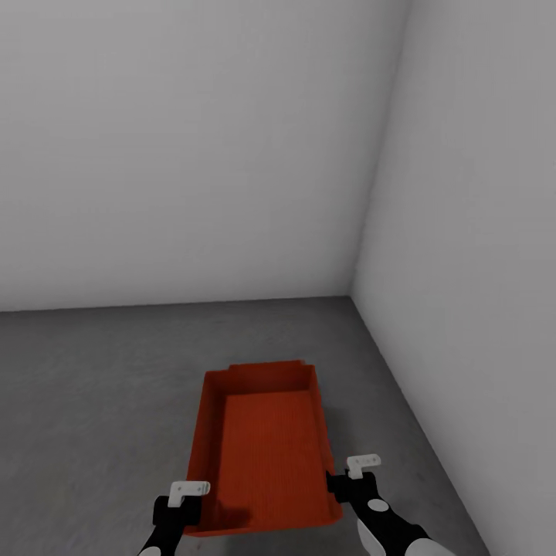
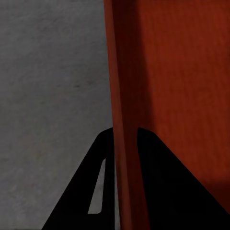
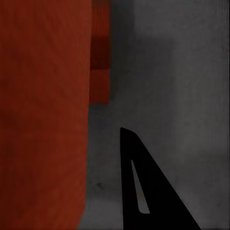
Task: Move the two storage containers from the living room to the garage. In the garage, place one container on the floor and stack the other container on top of it (either order is fine).
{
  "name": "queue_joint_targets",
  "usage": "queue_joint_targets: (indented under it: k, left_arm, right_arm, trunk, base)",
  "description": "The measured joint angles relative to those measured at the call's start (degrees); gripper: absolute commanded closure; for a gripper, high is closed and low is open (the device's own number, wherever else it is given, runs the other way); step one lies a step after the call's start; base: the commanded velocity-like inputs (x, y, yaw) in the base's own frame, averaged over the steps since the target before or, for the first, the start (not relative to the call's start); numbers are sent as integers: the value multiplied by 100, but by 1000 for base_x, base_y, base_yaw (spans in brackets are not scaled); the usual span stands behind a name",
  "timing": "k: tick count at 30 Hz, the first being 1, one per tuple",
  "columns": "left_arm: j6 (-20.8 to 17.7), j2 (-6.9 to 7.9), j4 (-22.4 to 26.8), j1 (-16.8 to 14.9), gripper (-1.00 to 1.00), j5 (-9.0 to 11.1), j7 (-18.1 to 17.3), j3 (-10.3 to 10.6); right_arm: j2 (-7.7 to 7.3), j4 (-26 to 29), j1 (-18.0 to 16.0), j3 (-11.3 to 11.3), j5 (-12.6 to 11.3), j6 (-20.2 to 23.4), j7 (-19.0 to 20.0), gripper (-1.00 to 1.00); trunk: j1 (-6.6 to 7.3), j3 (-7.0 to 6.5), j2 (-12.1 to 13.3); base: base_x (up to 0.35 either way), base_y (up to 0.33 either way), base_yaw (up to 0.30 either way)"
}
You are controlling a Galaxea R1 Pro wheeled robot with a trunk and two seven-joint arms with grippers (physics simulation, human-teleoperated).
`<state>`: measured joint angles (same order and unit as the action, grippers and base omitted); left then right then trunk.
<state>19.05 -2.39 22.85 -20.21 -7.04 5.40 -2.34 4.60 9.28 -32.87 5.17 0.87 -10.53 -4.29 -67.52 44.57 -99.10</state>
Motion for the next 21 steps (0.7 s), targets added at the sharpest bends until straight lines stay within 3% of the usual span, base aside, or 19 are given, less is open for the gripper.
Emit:
queue_joint_targets:
  k: [8,21]
  left_arm:
    - [-1,1,2,1,100,-4,0,0]
    - [-1,1,4,2,100,-4,1,0]
  right_arm:
    - [1,-2,-1,2,-3,0,1,100]
    - [1,-2,-1,1,-3,0,1,100]
  trunk:
    - [1,-14,0]
    - [2,-16,0]
  base:
    - [44,12,-129]
    - [208,128,-5]
